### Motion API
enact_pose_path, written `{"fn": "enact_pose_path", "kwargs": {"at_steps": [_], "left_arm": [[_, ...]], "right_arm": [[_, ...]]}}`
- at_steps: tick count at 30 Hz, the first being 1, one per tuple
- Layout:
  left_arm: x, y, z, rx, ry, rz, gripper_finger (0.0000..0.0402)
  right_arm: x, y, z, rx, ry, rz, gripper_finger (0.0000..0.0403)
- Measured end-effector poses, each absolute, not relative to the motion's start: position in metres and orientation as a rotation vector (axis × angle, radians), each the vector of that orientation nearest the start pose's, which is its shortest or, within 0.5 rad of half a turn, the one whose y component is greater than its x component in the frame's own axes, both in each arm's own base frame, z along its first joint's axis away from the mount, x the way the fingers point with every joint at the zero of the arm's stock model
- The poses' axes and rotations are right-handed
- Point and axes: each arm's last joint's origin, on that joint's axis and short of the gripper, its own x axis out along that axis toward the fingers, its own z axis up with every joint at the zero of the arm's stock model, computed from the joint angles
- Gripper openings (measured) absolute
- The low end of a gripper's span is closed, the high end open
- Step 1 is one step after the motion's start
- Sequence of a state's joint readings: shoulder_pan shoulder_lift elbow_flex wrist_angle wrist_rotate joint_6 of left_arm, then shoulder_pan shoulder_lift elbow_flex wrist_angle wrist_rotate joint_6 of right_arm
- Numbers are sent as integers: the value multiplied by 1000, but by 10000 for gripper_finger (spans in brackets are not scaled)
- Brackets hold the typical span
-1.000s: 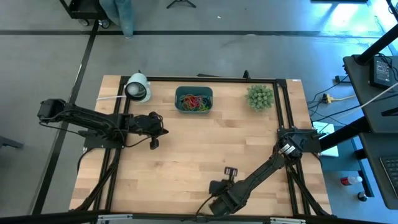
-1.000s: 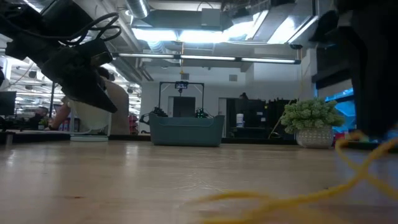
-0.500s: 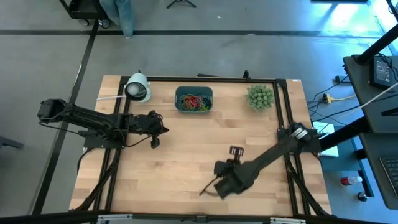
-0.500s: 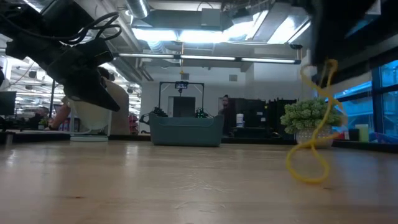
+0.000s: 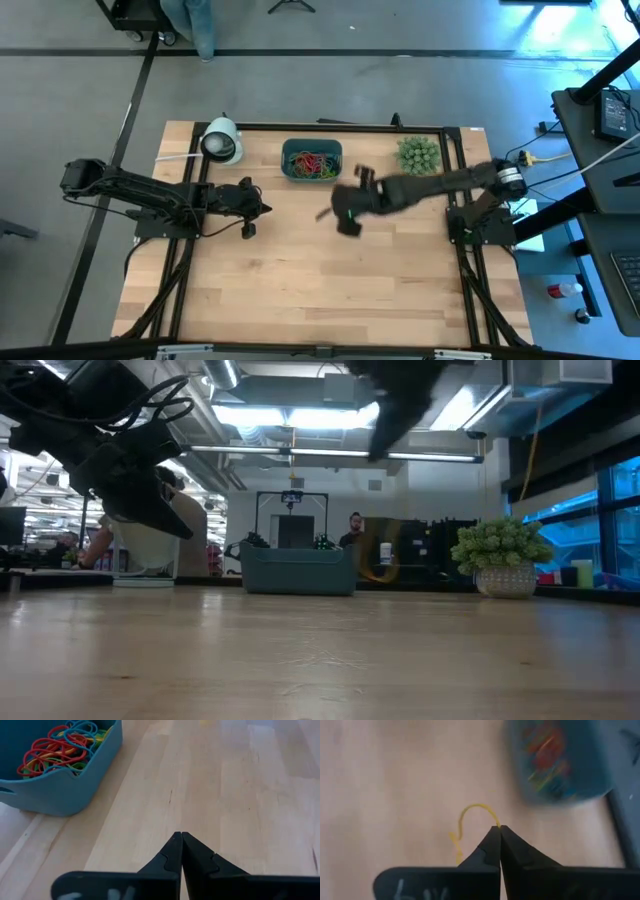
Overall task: Pick and place rubber bands into bin
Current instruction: Put the yellow rubber band into the blue bin
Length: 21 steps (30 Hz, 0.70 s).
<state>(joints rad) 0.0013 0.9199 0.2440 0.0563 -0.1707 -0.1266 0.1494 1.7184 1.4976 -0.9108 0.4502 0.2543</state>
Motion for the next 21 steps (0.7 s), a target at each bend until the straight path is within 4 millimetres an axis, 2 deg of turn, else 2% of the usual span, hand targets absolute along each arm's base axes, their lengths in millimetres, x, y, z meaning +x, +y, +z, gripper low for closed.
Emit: {"fn": "enact_pose_path", "kwargs": {"at_steps": [8, 11, 15, 21], "left_arm": [[167, 5, 151, -42, 609, 197, 4], [167, 5, 151, -28, 610, 192, 1], [167, 5, 151, -19, 611, 193, 5], [167, 6, 151, 6, 613, 200, 2]], "right_arm": [[377, -60, 312, -72, 701, -501, 0], [382, -91, 310, -32, 636, -543, 0], [390, -123, 288, 33, 648, -511, 0], [411, -147, 236, 120, 706, -457, 0]]}}
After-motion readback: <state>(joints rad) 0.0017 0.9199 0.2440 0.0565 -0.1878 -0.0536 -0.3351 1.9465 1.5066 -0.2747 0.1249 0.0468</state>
